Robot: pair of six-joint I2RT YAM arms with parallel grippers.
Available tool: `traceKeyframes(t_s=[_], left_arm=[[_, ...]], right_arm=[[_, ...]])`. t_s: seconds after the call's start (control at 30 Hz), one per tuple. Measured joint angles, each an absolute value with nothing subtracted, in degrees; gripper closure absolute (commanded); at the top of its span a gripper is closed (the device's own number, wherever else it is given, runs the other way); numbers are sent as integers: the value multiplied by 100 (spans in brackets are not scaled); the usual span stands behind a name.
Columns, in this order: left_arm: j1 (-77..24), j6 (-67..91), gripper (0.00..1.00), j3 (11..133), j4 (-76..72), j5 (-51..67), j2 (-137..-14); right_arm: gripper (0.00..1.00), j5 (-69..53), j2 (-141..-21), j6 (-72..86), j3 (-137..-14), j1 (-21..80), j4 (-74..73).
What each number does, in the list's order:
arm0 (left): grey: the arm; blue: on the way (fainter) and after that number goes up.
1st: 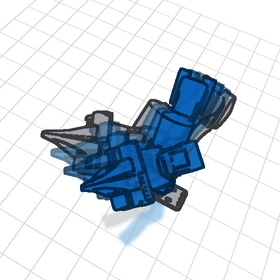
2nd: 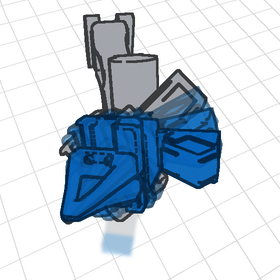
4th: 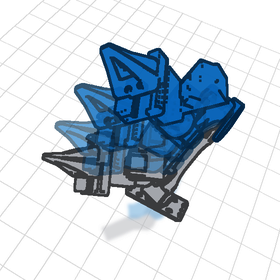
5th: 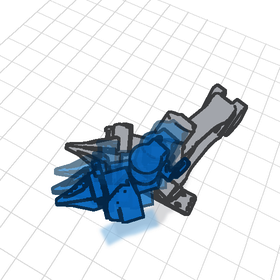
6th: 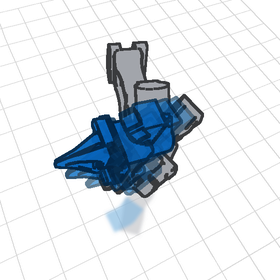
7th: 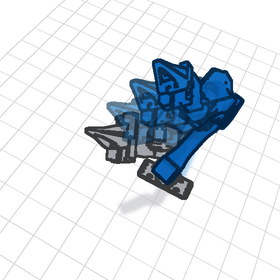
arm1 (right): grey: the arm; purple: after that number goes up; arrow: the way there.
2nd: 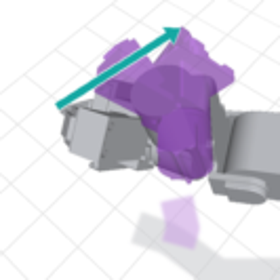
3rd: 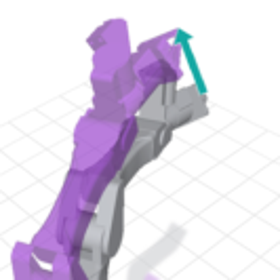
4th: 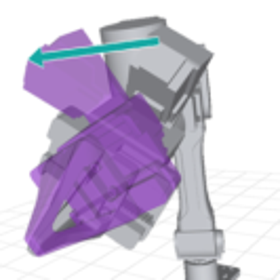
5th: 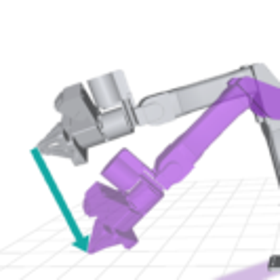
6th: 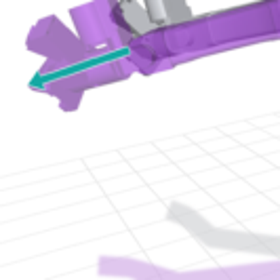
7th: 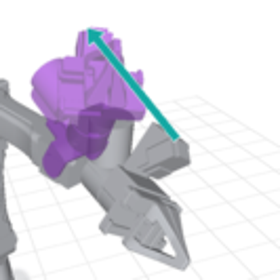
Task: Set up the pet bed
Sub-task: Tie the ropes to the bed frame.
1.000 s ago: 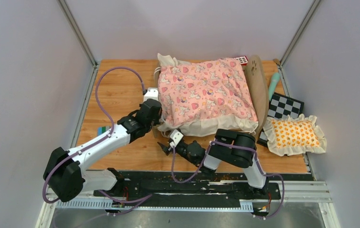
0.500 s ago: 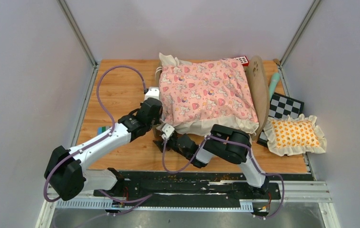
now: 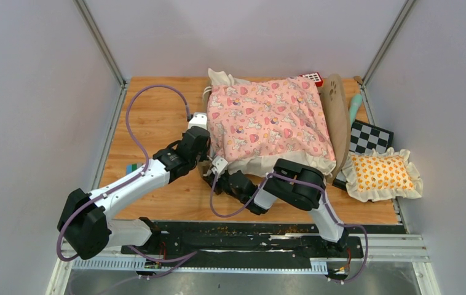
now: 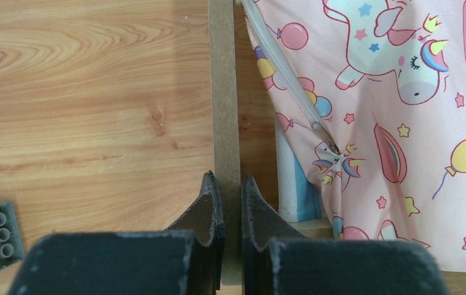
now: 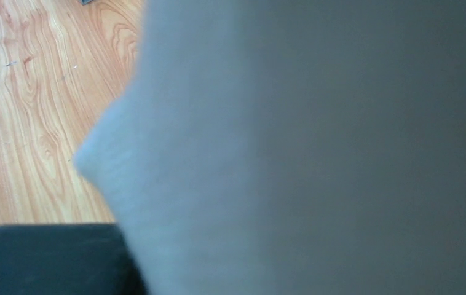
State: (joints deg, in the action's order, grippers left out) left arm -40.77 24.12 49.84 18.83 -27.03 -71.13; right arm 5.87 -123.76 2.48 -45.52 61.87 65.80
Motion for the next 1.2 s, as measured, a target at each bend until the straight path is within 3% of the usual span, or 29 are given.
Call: traceKeyframes(t_s=[0.3, 0.67, 0.8, 0.93, 1.2], left_arm=[[-3955, 2364, 100, 4984, 1855, -2521, -7113], [-3896, 2322, 100, 4984, 1837, -2436, -7113], [-3889, 2305, 100, 4984, 1833, -2423, -7113], [-3889, 2305, 100, 4984, 1831, -2423, -7113], [-3883, 2303, 100, 4984, 1831, -2405, -7113]], right_arm=[[100, 434, -11931, 746, -3677, 6272, 6921], [99, -611, -11091, 1177, -2884, 6445, 6438], [85, -757, -10624, 1186, -2709, 6512, 5852], [61, -464, -10042, 1160, -2563, 6558, 5096], [51, 1066, -8930, 873, -2773, 6635, 3336]])
